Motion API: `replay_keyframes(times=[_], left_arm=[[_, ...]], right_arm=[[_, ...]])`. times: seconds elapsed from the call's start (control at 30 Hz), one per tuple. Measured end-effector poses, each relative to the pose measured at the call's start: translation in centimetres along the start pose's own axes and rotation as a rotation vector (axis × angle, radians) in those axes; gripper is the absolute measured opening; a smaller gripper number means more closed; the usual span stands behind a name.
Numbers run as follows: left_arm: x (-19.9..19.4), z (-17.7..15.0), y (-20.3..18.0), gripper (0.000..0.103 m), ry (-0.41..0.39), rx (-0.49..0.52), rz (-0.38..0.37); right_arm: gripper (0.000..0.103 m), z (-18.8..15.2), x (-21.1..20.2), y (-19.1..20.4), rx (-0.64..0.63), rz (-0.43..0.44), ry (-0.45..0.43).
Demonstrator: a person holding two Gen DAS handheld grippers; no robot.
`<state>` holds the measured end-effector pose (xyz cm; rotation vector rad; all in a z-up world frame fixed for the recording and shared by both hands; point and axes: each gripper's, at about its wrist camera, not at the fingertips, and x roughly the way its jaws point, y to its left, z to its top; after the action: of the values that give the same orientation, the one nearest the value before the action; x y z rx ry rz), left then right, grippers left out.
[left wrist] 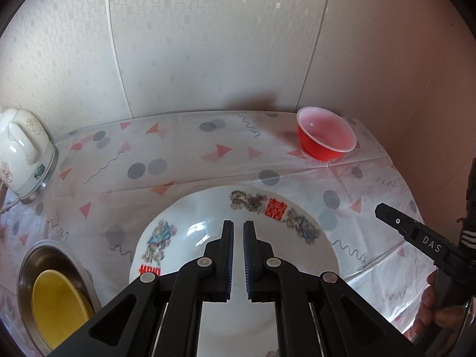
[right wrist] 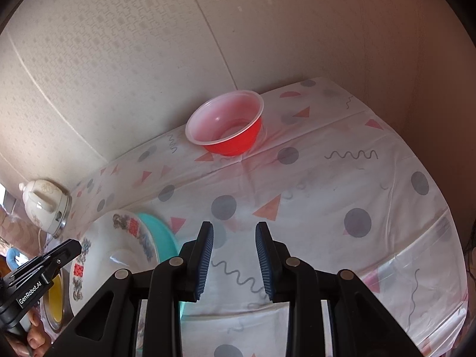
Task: Organize plates and bowls
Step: 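Move the right tool toward the rim of the red bowl, then close the right gripper on the red bowl rim and lift it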
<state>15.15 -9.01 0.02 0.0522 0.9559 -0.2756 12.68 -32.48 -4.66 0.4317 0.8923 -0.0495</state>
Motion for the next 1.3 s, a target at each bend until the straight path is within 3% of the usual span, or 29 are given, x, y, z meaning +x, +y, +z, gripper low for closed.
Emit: replay_keyframes(times=[0.13, 0.3, 0.4, 0.57, 0.67, 0.77, 0.93, 1.03, 1.1, 1.3], left_arm=[[0.7, 1.7, -0.5, 0.007, 0.008, -0.002, -0.044], [2.5, 4.3, -1.1, 0.019, 0.031, -0.030, -0.107], [3.6, 5.7, -1.6, 0.020, 0.037, -0.034, -0.123], [6.2, 8.3, -2.9, 0.020, 0.060, -0.040, -0.169], [8.0, 9.7, -3.8, 0.029, 0.071, -0.043, -0.199], [9.9, 10.8, -4.5, 0.029, 0.093, -0.069, -0.246], [13.1, 12.0, -5.4, 0.029, 0.140, -0.115, -0.267], [14.7, 12.3, -5.8, 0.022, 0.161, -0.131, -0.275], [15.0, 12.3, -6.2, 0.009, 0.159, -0.128, -0.312], [13.3, 11.7, -6.4, 0.008, 0.123, -0.098, -0.312]], right_arm=[[0.030, 1.4, 0.5, -0.6, 0.022, 0.002, -0.008], [0.030, 4.0, 1.5, -1.4, 0.056, 0.017, -0.020], [0.030, 5.7, 2.4, -1.6, 0.067, 0.012, -0.023], [0.030, 8.5, 4.2, -2.0, 0.092, 0.004, -0.024], [0.030, 9.8, 5.1, -2.1, 0.096, -0.008, -0.029], [0.029, 10.7, 6.3, -2.3, 0.099, -0.023, -0.014], [0.029, 11.4, 8.2, -2.8, 0.110, -0.039, 0.019], [0.017, 11.5, 9.2, -3.0, 0.117, -0.025, 0.041], [0.010, 11.3, 9.1, -2.9, 0.105, -0.004, 0.041], [0.010, 10.6, 7.9, -2.5, 0.089, 0.006, 0.030]])
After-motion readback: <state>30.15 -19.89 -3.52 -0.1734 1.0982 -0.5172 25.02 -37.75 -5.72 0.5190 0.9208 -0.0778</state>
